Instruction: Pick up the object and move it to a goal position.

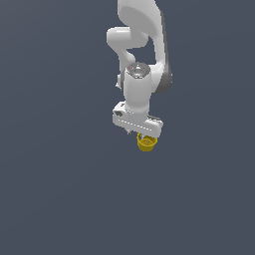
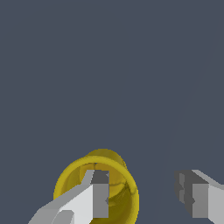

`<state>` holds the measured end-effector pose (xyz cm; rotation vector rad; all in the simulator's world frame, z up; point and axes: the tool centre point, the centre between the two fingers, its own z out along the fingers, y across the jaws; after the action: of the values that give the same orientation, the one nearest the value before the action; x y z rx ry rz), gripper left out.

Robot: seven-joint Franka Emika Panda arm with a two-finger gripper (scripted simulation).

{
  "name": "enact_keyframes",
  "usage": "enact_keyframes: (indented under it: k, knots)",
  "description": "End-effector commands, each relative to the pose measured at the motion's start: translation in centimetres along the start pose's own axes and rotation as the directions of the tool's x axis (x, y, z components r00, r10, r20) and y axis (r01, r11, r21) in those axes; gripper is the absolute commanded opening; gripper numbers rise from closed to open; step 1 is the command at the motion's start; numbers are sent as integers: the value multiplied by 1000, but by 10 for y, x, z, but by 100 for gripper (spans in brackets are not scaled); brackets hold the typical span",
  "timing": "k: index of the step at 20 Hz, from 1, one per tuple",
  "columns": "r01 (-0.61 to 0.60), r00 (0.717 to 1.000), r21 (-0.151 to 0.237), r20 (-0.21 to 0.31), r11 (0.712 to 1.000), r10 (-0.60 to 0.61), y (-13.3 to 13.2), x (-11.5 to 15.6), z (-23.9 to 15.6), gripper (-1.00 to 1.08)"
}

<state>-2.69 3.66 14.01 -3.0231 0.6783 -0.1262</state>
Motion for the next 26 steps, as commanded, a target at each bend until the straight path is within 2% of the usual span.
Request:
enact_keyframes:
  k: [1, 7, 13, 19, 26]
  knots:
    - [-62, 998, 6, -9, 998, 62, -3, -7, 4, 28]
    - [-205, 978, 23, -26, 978, 206, -7, -24, 13, 28]
    - [-345, 937, 44, -39, 938, 347, -11, -40, 20, 28]
    - [-477, 876, 69, -47, 876, 480, -12, -57, 27, 28]
    - [-614, 783, 100, -49, 783, 620, -12, -76, 34, 28]
